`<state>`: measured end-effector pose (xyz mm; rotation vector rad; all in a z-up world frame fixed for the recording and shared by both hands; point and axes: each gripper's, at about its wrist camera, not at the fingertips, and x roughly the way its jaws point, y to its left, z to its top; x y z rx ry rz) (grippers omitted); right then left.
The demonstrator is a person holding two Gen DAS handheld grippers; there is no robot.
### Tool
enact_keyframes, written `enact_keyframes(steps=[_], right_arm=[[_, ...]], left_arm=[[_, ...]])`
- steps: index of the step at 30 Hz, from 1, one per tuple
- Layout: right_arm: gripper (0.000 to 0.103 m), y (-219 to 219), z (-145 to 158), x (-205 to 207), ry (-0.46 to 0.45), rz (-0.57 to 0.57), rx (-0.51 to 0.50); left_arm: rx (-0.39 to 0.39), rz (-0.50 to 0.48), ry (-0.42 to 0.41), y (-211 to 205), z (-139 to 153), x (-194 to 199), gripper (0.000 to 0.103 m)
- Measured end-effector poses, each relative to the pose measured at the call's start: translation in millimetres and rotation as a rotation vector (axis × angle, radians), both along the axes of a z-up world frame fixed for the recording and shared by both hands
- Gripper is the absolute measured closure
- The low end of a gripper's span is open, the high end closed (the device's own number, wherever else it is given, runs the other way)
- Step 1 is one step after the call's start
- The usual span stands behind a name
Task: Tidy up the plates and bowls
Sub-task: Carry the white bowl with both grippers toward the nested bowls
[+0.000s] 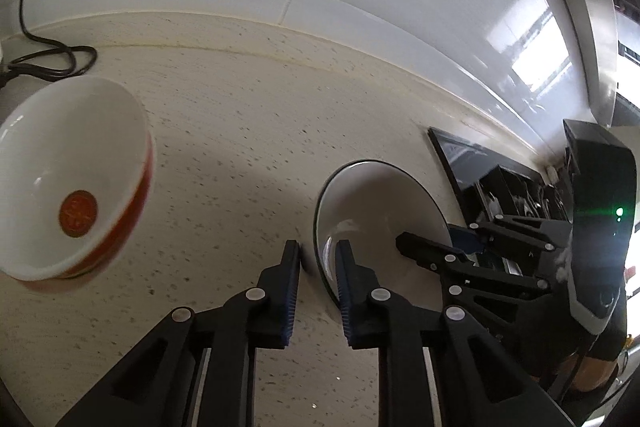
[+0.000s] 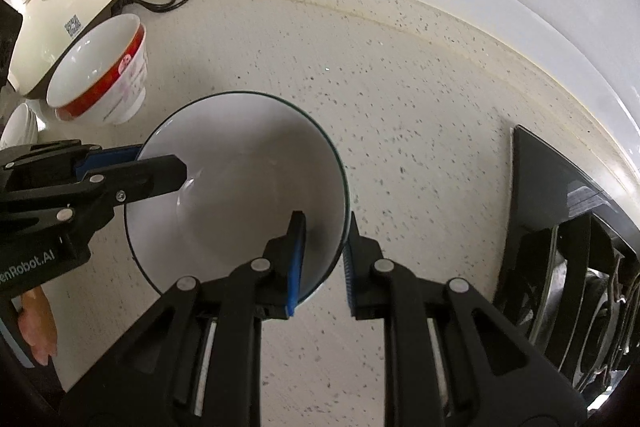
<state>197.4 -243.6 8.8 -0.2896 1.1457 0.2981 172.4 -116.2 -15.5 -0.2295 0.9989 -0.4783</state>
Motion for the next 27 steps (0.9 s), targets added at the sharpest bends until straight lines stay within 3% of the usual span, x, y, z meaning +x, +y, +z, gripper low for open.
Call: enact_keyframes(steps=[9,27], right_arm=[[0.082,2,3,1,-0.012,-0.012,0.056],[0.082,5,37,-5,-0.147,-0.026,0.146]], left_arm=[[-0.017,0.048,-0.028,12,4,2,0.088],[-0.072,0.093,-0.123,23,23,-5,0.092]])
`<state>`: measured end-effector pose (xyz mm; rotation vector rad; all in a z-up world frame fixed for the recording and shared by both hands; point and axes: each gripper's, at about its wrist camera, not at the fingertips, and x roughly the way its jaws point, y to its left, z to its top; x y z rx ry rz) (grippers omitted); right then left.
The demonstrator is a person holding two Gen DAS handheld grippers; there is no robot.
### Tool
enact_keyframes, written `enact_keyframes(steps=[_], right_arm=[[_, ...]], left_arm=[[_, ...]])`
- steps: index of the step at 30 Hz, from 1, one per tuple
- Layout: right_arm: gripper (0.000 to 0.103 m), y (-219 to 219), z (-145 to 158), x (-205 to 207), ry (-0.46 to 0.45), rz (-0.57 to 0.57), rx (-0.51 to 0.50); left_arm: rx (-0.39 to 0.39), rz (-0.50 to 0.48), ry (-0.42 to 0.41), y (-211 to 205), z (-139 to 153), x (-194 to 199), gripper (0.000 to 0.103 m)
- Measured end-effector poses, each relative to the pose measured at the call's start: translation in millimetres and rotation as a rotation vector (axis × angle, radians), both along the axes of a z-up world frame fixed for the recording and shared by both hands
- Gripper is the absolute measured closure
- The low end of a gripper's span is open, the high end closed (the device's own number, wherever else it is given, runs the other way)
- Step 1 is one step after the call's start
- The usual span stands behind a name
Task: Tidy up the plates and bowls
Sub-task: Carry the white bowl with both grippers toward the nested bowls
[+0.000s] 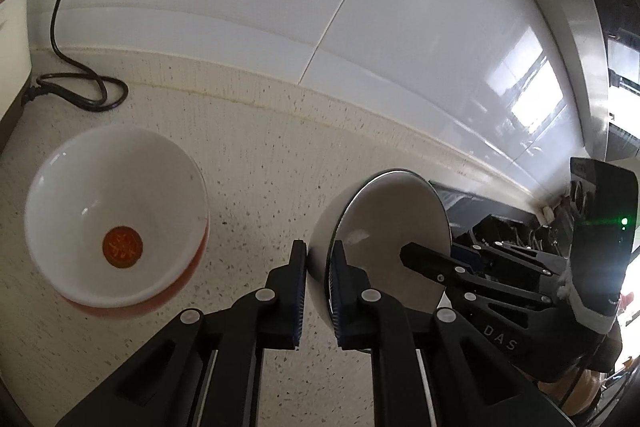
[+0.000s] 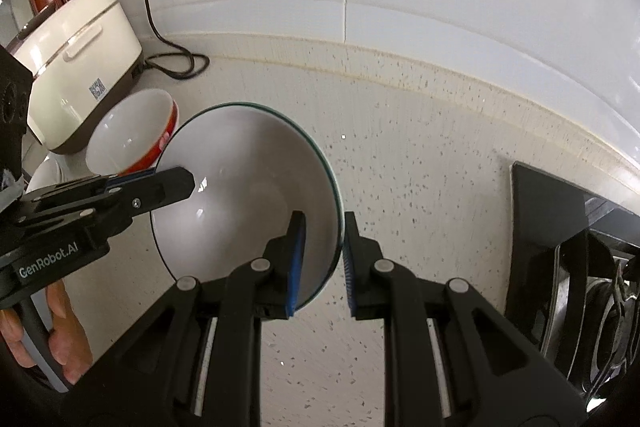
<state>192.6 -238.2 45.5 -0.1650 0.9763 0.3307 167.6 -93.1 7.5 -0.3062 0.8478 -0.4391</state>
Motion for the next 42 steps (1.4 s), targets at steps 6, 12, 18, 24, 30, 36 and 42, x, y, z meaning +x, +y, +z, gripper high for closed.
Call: enact_keyframes(steps=[6,12,18,24,30,36,42], right_arm=[[0.082,7,7,-3,-0.039,0.005,0.017],[0.082,14,17,-6,-0.091,0.018,0.051],[0.082,21,19,-4,-0.112,0.027,0.088],[0.082,29,20,-2,-0.136,0.022,0.123],[0.082,37,25,-4,-0.171,0.027,0.148],[0.082,46,26,-3,-0.201,0.029,0.178],[0.082,57,23,-4,-0.228,0.047,0.203]], left_arm=[[-0.011,0.016,-0.02,7,6,0,0.092],[0.002,0.04,-0.053,12,14,-5,0.092],[-0.005,0.068,-0.075,21,20,-5,0.092],[0.006,0.096,-0.114,29,27,-8,0.092],[0.009,0.122,-0.131,35,33,-9,0.092],[0.007,0.151,-0.136,44,36,-9,0.092],[0.043,0.2,-0.154,50,39,-11,0.092]])
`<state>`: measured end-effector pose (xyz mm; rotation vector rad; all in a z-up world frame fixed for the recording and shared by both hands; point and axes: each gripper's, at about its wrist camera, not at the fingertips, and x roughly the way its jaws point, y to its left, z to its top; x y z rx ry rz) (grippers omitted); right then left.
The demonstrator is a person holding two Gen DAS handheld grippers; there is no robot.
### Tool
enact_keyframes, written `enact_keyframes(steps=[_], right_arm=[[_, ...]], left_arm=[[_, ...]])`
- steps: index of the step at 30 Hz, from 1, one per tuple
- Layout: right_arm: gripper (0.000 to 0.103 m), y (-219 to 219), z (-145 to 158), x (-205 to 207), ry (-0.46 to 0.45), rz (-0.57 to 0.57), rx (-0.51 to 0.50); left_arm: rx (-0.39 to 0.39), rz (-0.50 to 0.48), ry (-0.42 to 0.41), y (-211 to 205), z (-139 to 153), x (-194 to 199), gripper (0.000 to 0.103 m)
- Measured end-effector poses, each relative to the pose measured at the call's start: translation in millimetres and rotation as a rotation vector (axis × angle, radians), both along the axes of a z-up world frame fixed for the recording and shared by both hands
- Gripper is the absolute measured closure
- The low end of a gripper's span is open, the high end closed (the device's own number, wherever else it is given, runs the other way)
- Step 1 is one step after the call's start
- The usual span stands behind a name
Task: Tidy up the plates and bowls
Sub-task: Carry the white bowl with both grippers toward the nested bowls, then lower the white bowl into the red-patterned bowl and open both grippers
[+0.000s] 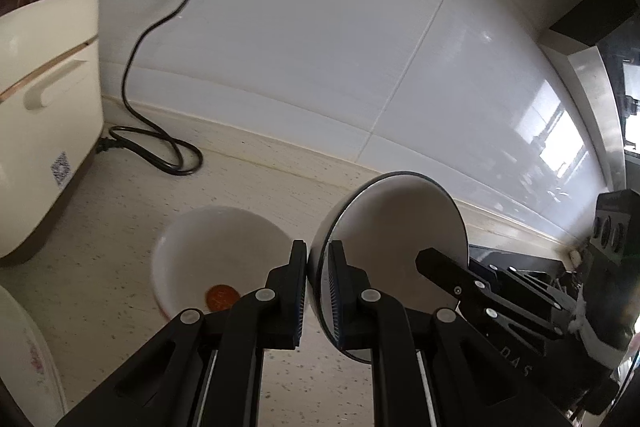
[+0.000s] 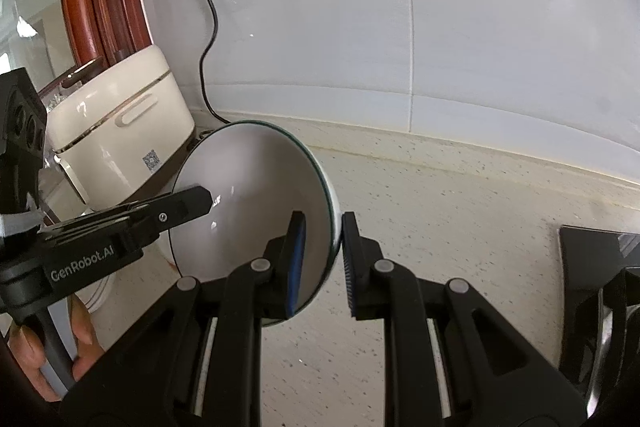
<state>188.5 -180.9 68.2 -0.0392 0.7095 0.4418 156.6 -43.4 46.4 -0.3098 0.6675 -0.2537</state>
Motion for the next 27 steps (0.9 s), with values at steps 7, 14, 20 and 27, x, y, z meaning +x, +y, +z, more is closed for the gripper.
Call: enact_keyframes(steps=[7,14,20,27], right_arm=[[0.082,14,-6,0,0.004,0.028,0.005],[0.082,23,-3,11,0.042,0.035,0.029],[0.082,36,-6,17,0.084,0.046,0.043],[0.082,50,-23,22,0.151,0.038,0.079]], left_arm=[[0.005,0.053,0.002,13,1,0,0.092],[0.03,0.085,0.011,18,-1,2,0.092],[0.008,0.127,0.028,30,0,2,0.092],[-0.014,0.184,0.086,46,-7,8,0.092]])
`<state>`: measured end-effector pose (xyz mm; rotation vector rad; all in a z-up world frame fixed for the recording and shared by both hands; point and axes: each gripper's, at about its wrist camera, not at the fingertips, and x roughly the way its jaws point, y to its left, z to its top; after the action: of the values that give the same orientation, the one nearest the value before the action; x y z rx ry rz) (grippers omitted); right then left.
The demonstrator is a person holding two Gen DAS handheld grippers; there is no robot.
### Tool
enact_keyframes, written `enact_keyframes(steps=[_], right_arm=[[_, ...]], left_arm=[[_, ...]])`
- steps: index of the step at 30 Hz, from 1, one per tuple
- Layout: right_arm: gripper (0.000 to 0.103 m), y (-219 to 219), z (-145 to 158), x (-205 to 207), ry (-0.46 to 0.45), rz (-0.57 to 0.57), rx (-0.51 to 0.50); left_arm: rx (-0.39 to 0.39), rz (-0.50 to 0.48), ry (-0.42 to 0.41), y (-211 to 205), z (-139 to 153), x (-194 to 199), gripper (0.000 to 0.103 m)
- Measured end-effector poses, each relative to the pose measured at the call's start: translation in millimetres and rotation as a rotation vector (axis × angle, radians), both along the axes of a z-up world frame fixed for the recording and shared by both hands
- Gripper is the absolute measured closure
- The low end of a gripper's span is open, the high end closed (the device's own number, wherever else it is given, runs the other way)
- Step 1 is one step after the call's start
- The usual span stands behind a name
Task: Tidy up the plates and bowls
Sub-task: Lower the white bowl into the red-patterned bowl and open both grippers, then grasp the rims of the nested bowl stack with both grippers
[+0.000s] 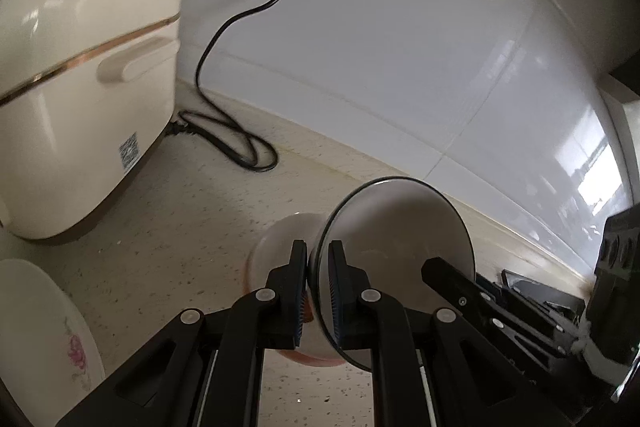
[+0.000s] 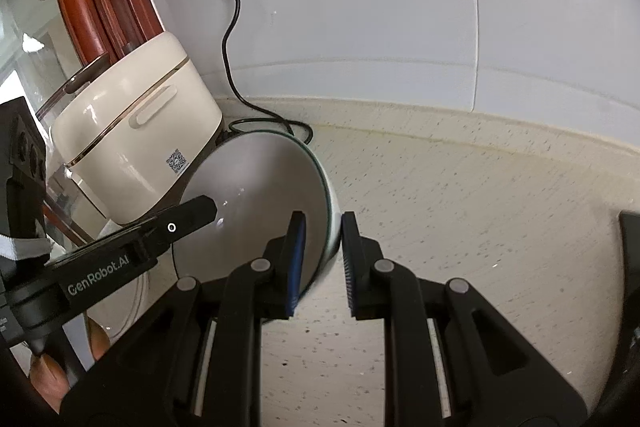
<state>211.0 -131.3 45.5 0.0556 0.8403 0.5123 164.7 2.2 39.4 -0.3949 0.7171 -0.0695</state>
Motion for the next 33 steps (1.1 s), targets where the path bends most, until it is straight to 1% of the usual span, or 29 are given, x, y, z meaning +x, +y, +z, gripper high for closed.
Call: enact_keyframes(steps=[3,9,11,15,17,21,24,26,27,28,29,30,31,33], right_arm=[[0.082,2,-6,0,0.005,-0.001,0.021],[0.082,8,-16,2,0.002,0.009,0.011],[0.082,11,-16,2,-0.007,0.01,-0.012],[0.082,11,-15,3,-0.012,0.011,-0.02],[0.081,13,-13,1,-0.035,0.009,-0.035],[0.078,18,-11,-1,-0.046,0.012,-0.056],[0.078,16,-12,2,-0.023,0.012,-0.036],[0.073,11,-12,5,-0.006,-0.007,-0.023],[0.066,7,-13,6,0.002,-0.018,-0.018],[0.056,5,-14,8,0.018,-0.025,-0.009],[0.049,2,-16,10,0.046,-0.033,0.011],[0.04,0,-18,12,0.067,-0.038,0.031],[0.038,-3,-21,16,0.098,-0.042,0.057],[0.038,-6,-27,20,0.154,-0.032,0.091]], left_arm=[[-0.016,0.015,0.028,5,-4,4,0.092],[0.014,0.045,0.042,4,-5,6,0.092],[0.025,0.056,0.049,3,-6,6,0.092],[0.021,0.06,0.049,4,-7,8,0.092],[0.025,0.063,0.047,3,-7,8,0.092],[0.001,0.072,0.054,7,-8,8,0.091],[0.013,0.075,0.054,5,-8,9,0.091],[0.012,0.078,0.052,5,-8,9,0.087],[-0.004,0.076,0.051,6,-9,9,0.085],[-0.018,0.075,0.056,8,-10,9,0.084],[-0.034,0.078,0.068,10,-11,10,0.082],[-0.044,0.081,0.074,11,-13,10,0.073],[-0.062,0.089,0.082,15,-14,10,0.061],[-0.084,0.107,0.093,20,-16,10,0.045]])
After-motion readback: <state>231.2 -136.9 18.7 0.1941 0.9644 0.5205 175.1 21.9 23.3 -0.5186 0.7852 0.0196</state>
